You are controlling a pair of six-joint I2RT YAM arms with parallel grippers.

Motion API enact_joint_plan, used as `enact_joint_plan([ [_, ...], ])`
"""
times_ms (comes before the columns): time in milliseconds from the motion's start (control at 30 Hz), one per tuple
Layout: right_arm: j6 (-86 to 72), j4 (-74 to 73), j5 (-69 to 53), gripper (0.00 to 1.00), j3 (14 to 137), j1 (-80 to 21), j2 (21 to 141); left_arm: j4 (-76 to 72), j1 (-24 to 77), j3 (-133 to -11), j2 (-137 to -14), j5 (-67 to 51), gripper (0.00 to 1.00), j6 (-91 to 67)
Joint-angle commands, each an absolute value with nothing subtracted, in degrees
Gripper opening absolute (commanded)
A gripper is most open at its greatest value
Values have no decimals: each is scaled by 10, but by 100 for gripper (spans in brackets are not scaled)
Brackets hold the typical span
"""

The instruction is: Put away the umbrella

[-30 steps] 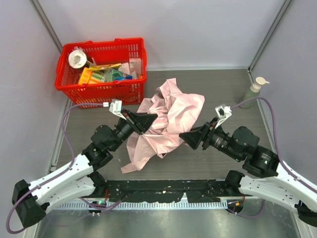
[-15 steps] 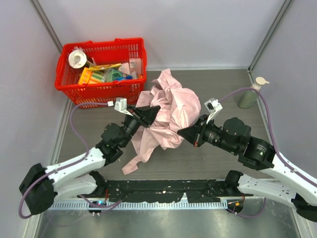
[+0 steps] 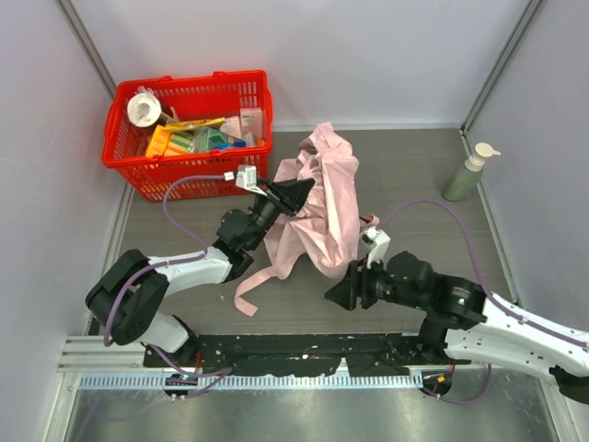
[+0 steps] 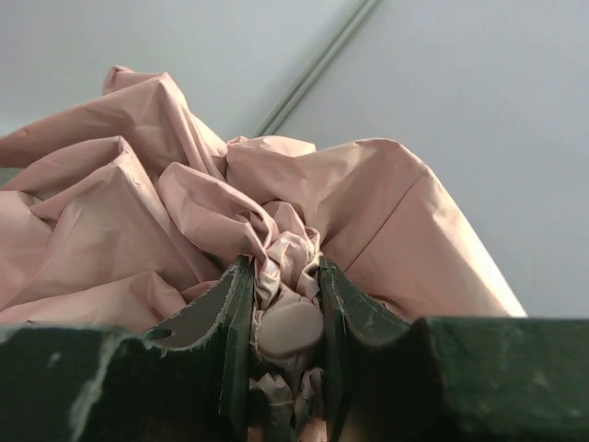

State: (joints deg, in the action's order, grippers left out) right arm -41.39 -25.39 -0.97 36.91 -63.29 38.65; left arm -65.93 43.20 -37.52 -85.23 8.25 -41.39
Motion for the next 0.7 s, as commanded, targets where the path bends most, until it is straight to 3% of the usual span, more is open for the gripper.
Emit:
enact_joint_plan([
  [0, -372, -332, 140, 59, 442, -634, 292, -874, 425, -390, -781, 13, 0, -418],
  [200, -275, -331, 169, 59, 527, -634, 244, -843, 416, -346, -689, -104, 0, -410],
  [367, -165, -361, 139, 56, 644, -634, 307, -715, 413, -352, -591, -269, 0, -414],
  [467, -148, -364, 148, 54, 671, -634, 344, -681, 413, -337, -549, -306, 0, -416],
  [667, -186, -227, -140, 54, 621, -634, 364, -611, 413, -320, -488, -324, 0, -388],
])
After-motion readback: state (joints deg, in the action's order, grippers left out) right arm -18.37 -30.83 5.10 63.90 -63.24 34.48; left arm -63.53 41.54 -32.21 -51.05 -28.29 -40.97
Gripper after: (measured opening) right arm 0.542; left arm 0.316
